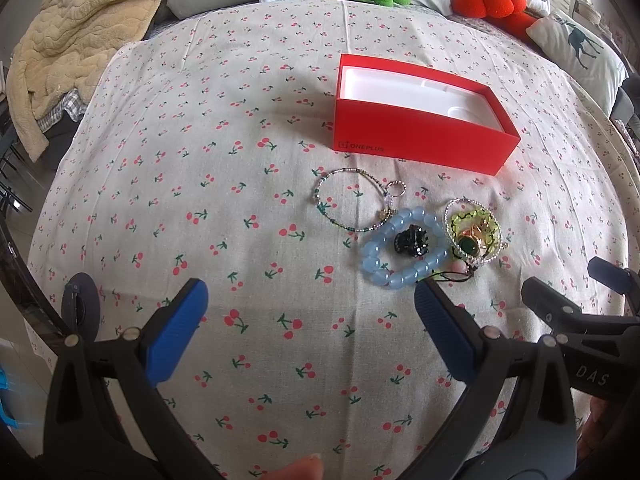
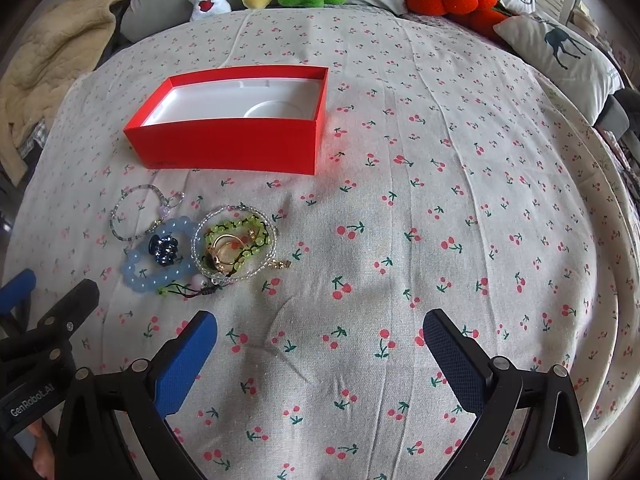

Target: Organize jewelry

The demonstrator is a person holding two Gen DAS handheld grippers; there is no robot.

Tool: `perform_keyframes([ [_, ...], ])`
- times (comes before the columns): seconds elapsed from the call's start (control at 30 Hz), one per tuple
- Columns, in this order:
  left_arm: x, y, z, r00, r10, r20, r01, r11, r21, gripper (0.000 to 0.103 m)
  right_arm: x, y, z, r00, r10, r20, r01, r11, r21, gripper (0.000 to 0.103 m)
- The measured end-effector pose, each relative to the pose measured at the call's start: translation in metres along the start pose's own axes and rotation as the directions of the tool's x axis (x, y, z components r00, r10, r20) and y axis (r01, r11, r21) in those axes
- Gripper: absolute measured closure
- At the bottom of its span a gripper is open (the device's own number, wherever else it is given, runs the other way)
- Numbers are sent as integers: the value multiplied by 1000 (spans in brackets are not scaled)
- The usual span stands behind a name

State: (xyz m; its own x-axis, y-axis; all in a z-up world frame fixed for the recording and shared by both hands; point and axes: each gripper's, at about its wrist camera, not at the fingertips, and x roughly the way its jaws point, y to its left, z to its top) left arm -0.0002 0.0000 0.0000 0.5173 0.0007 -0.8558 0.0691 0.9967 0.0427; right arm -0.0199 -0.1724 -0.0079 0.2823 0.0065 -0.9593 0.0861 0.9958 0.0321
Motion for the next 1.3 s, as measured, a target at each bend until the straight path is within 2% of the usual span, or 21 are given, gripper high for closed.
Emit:
perform_keyframes([
  [1.07, 1, -1, -5, 1000, 2, -3, -2, 1000, 3, 0, -1, -1, -1, 1000, -3, 2, 3, 1000, -7, 0],
  [1.23, 4, 0, -5, 1000, 13, -2, -13, 1000, 15, 0, -3, 2, 0, 1000, -24, 10, 25, 999, -30, 0],
  [1.3, 3, 0, -4, 999, 48, -5, -48, 998, 38, 0, -4, 4, 0, 1000, -28, 10, 28, 999, -37, 0],
])
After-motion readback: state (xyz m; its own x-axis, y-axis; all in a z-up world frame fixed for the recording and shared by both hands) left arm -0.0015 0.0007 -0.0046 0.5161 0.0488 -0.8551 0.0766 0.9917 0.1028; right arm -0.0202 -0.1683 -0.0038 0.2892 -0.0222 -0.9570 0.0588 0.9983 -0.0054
